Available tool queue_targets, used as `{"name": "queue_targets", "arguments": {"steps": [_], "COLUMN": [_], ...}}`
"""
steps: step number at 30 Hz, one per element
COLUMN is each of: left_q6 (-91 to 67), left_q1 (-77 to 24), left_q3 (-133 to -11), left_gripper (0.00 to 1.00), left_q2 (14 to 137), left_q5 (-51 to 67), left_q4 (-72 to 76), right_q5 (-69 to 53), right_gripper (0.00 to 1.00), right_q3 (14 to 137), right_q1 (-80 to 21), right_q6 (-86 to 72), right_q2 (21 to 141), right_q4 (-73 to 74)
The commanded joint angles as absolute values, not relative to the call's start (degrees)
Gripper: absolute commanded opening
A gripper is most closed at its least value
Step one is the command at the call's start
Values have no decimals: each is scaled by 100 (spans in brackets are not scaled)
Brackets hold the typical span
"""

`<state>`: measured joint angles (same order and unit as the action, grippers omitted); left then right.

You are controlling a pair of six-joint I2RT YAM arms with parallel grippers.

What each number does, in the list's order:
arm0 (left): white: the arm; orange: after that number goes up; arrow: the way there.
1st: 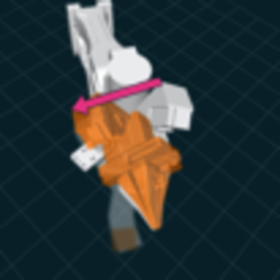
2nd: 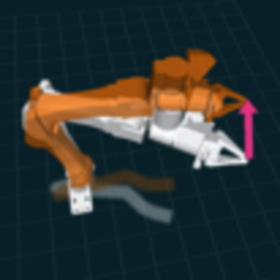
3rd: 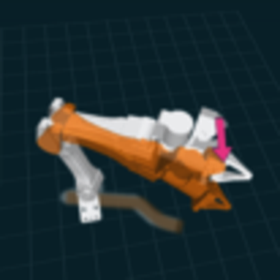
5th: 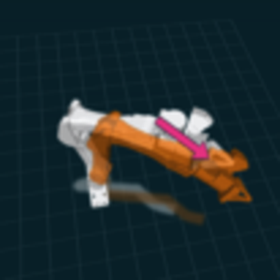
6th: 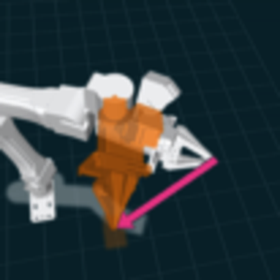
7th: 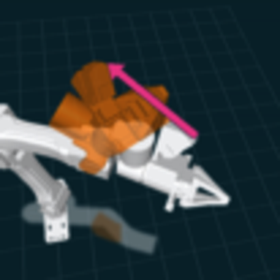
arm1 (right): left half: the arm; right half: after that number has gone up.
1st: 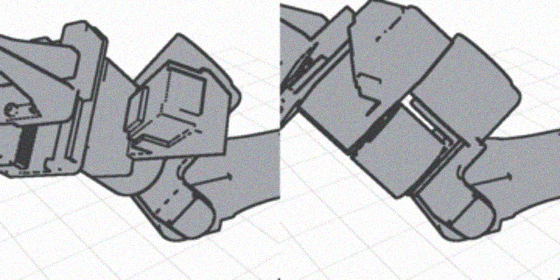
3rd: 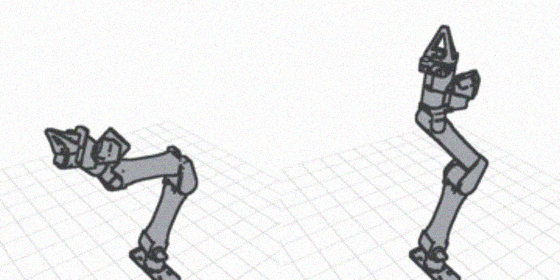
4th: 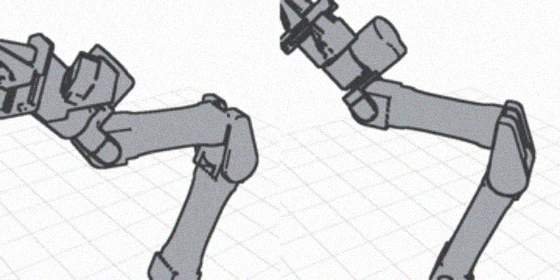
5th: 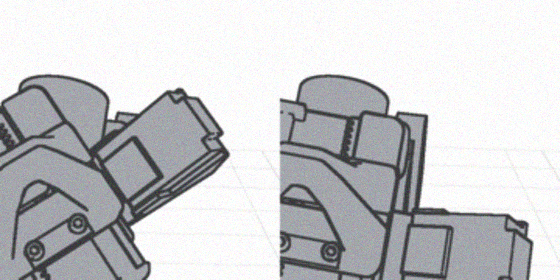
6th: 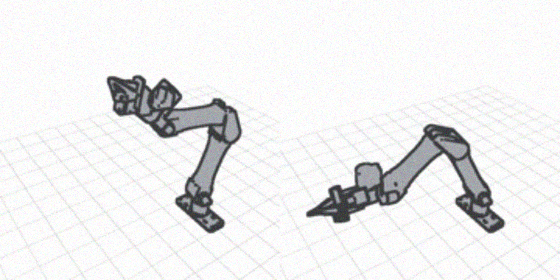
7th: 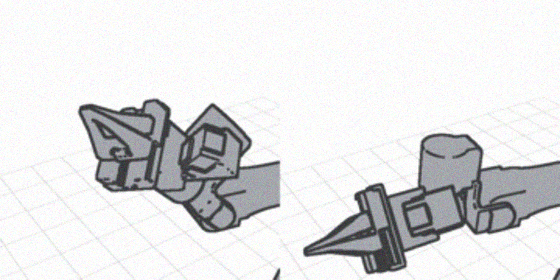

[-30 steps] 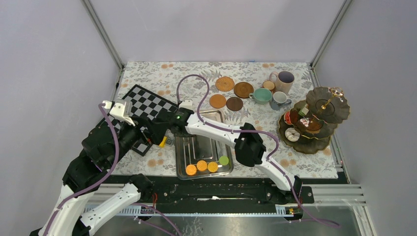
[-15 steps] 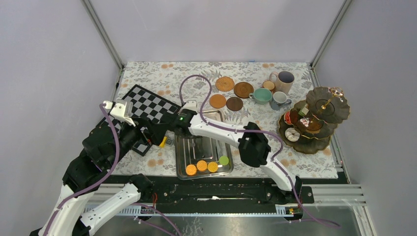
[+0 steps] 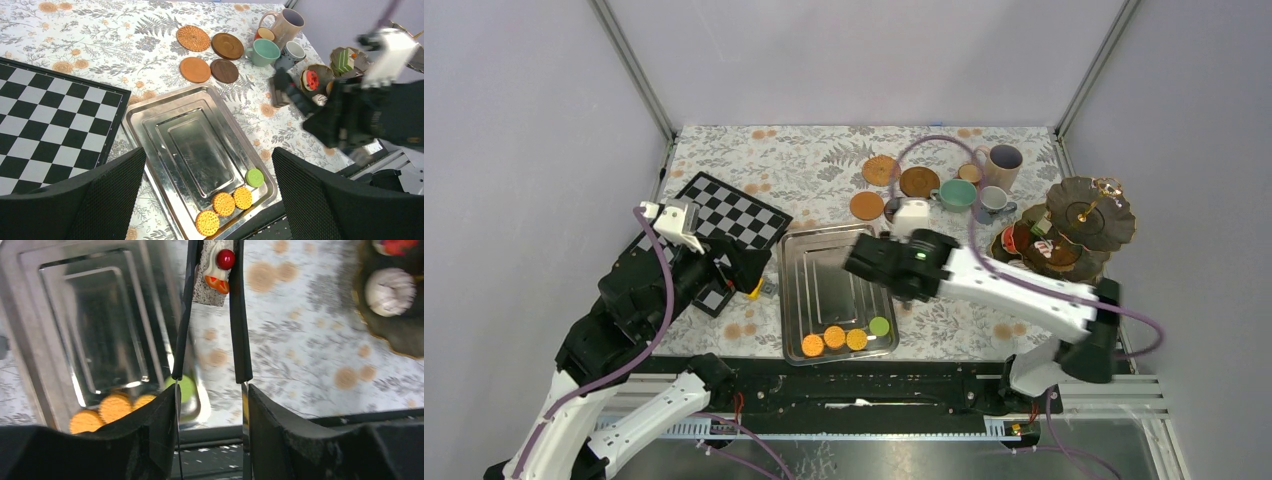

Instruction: Serve the afternoon tea

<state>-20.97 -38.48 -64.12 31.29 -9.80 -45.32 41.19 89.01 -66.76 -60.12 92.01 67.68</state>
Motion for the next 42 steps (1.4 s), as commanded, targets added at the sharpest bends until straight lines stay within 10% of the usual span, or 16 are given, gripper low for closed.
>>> {"name": "queue_targets", "arguments": {"steps": [1,17,42], "left_q6": [-2148,-2442,-2188], "left_q1": [-3871,-3875,-3876], "left_q3": [-6369,-6362,-6130], "left_gripper": [99,99,99], "left_q2": [3206,3300,3165], "left_q5": [-951,-777,-923], "left_q4": [-4148,-4056,-4122], "right_q5": [4901,5907,5006], "right_gripper": [37,38,38], "right_q3": [8013,7520,6821], "right_q1": [-6708,-4374,-4306], "right_q6": [-6770,-5941,-5719], "right_q2": [7790,7309,5419], "right_q4": [7682,7679,8424]}}
